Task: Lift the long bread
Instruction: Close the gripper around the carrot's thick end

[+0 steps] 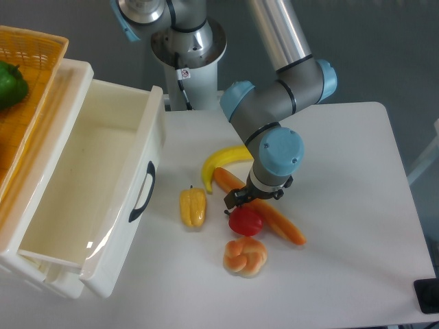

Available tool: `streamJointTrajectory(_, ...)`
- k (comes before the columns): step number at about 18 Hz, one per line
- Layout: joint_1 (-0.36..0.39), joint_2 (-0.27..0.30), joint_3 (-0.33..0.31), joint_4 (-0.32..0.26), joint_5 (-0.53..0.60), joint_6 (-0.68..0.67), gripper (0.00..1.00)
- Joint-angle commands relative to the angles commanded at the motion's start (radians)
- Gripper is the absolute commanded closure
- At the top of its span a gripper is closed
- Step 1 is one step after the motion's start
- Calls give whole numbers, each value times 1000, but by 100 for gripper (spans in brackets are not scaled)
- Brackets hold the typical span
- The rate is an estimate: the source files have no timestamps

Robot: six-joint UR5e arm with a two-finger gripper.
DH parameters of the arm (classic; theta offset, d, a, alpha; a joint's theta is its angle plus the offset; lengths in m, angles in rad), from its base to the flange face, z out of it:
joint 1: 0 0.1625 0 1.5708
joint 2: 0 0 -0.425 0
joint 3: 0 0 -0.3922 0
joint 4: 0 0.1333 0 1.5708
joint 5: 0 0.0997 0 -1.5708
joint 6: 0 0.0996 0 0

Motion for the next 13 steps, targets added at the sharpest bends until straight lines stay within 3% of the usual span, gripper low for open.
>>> streamJointTrajectory(13, -8, 0, -29, -3, 6, 0, 0)
